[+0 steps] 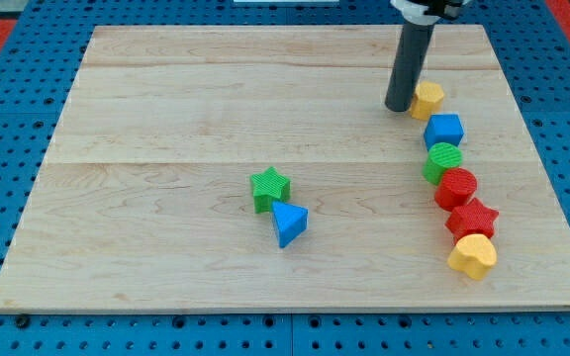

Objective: Separate blue triangle from the green star

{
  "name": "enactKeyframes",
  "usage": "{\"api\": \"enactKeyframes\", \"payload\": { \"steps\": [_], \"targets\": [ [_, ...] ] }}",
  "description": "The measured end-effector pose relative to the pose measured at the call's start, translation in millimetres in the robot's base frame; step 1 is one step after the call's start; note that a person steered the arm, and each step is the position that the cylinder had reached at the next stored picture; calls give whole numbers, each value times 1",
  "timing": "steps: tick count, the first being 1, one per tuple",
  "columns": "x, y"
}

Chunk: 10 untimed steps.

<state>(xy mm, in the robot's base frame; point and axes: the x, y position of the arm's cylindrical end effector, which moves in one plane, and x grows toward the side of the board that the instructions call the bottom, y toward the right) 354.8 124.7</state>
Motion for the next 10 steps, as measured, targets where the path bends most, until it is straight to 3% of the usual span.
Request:
{"api": "enactKeyframes", "payload": {
  "steps": [1,2,4,5,6,9,10],
  "targets": [
    [53,-53],
    [151,-42],
    [188,-127],
    [212,-139],
    [182,-163],
    [58,-159],
    [85,-175]
  ]
}}
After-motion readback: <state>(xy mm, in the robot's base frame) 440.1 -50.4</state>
